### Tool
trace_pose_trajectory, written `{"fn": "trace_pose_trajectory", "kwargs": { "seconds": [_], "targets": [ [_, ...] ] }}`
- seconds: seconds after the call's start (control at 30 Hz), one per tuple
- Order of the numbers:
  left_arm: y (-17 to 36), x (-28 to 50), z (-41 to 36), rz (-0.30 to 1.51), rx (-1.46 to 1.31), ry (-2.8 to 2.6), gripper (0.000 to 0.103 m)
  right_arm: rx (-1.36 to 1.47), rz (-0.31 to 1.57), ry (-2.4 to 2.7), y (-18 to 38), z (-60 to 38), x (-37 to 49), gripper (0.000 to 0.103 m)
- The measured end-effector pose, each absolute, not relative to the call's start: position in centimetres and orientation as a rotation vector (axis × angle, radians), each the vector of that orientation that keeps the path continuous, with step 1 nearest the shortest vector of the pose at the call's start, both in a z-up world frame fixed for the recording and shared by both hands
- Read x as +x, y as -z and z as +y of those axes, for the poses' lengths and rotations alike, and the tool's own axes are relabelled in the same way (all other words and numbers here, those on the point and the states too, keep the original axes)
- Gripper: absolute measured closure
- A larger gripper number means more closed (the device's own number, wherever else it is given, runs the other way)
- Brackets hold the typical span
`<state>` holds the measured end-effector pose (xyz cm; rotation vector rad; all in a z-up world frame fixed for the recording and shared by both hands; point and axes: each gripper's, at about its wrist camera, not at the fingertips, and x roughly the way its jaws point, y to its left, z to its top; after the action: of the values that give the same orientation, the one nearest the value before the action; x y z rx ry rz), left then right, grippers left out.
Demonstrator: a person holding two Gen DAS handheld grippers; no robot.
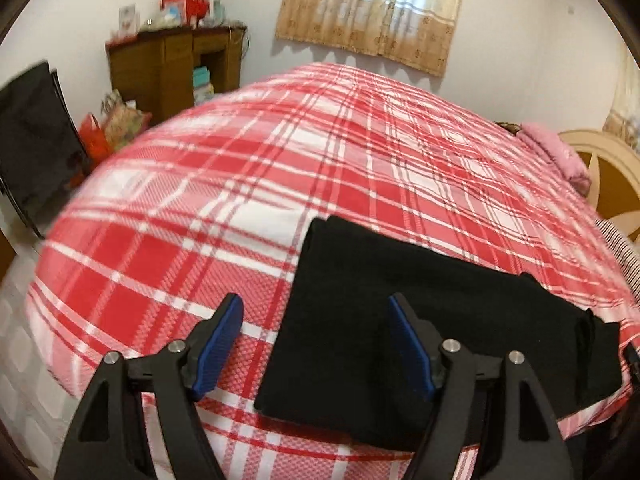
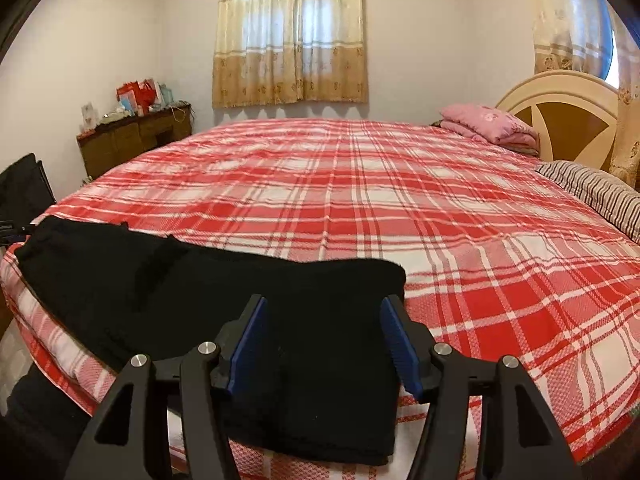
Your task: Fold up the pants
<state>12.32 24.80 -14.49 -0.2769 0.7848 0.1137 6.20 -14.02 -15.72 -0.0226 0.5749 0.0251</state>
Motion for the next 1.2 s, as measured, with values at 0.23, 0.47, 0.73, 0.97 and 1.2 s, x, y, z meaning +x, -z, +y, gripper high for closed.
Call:
{"fn": "trace_pose_trajectory", "kwargs": {
  "seconds": [0.23, 0.47, 0.73, 0.97, 1.2],
  "targets": [
    [15.2, 13.1, 24.2, 0.783, -0.269, -0.076, 0.039, -0.036, 0.572, -0.037, 15.7, -13.2, 5.8, 0.042],
    [15.0, 12.6, 23.8, 0.821, -0.286, -0.03, 0.064, -0.036, 0.579, -0.043, 15.7, -13.1, 5.7, 0.042],
    [13.1, 12.0, 23.1, 0.775, -0.34, 0.014, 0.08, -0.034, 0.574, -0.039, 15.5, -13.2, 5.5, 0.042],
    [10.8, 11.6, 21.9, 0.722, -0.446, 0.144, 0.081, -0.032, 0.568, -0.037, 15.2, -13.3, 5.4, 0.041],
    [8.8, 11.2, 17.7, 0.703, -0.465, 0.304, 0.081, -0.003, 0.553, -0.028, 14.4, -14.1, 5.1, 0.041]
  ]
}}
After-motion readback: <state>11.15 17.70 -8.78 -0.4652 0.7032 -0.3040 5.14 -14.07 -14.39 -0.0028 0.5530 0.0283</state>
